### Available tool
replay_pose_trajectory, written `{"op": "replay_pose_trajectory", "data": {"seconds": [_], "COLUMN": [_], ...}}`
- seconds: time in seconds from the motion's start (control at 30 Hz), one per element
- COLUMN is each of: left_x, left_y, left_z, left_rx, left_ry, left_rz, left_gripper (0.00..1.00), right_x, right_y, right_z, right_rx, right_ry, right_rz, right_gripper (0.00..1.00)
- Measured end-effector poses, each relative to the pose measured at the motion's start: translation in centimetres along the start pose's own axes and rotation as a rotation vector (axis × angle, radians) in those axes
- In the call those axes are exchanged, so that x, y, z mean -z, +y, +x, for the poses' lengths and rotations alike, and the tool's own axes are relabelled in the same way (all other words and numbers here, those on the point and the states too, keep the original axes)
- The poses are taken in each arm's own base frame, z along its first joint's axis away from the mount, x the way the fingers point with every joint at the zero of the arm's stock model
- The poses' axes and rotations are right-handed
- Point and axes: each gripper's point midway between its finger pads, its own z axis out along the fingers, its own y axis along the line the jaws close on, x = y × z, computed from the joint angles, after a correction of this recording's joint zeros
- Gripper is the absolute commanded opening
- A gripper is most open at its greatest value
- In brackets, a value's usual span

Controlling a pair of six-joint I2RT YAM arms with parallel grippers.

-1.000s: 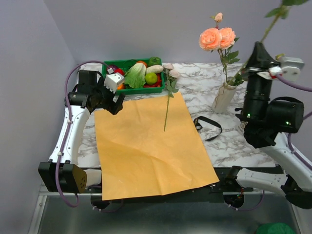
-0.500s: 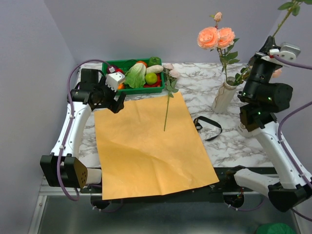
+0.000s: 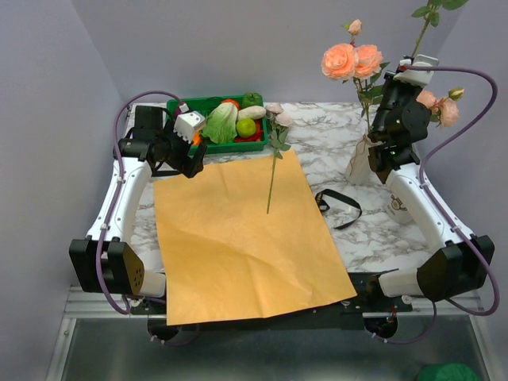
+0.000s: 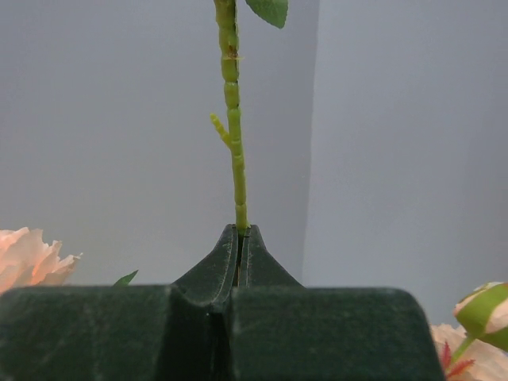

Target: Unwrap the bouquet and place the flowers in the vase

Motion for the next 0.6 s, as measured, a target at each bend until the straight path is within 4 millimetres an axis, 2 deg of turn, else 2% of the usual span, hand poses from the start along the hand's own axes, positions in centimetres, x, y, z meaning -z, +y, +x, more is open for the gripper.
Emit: {"op": "replay_pose_trajectory", "data": {"seconds": [0.13,0.27,0.33,0.37,0.4,0.43,0.5,0.6], "left_x": [-0.5,-0.6,-0.6,-0.6,-0.6,-0.6,-0.6,-0.5], "left_y": [0.2,0.2,0.2,0.3,0.3,0.3,0.2,0.1], "left_z": [0.1,0.2,0.2,0.2,0.2,0.2,0.2,0.3], "left_rx": [0.002,0.004,0.004,0.003,0.003,0.003,0.001,0.002], "left_ry": [0.004,0.008,0.007,0.007,0.006,0.006,0.007,0.011], "left_rz": [0.003,0.005,0.004,0.004,0.003,0.003,0.005,0.008], "left_gripper": [0.99,0.99,0.99,0.99,0.99,0.99,0.99,0.99], "right_x": [-0.4,0.3,0.9,1.2,1.6,2.0,2.8,4.1], "right_y": [0.4,0.2,0.1,0.0,-0.1,-0.2,-0.6,-1.5], "right_z": [1.1,2.6,3.7,4.2,4.6,4.9,5.0,4.0], "right_rx": [0.017,0.024,0.036,0.038,0.034,0.028,0.018,-0.027], "right_ry": [-0.004,0.008,0.033,0.046,0.063,0.079,0.105,0.135], "right_rz": [0.007,0.016,0.015,0.011,0.006,0.001,-0.011,-0.025], "right_gripper": [0.01,0.01,0.21,0.37,0.62,0.72,0.87,0.90]}}
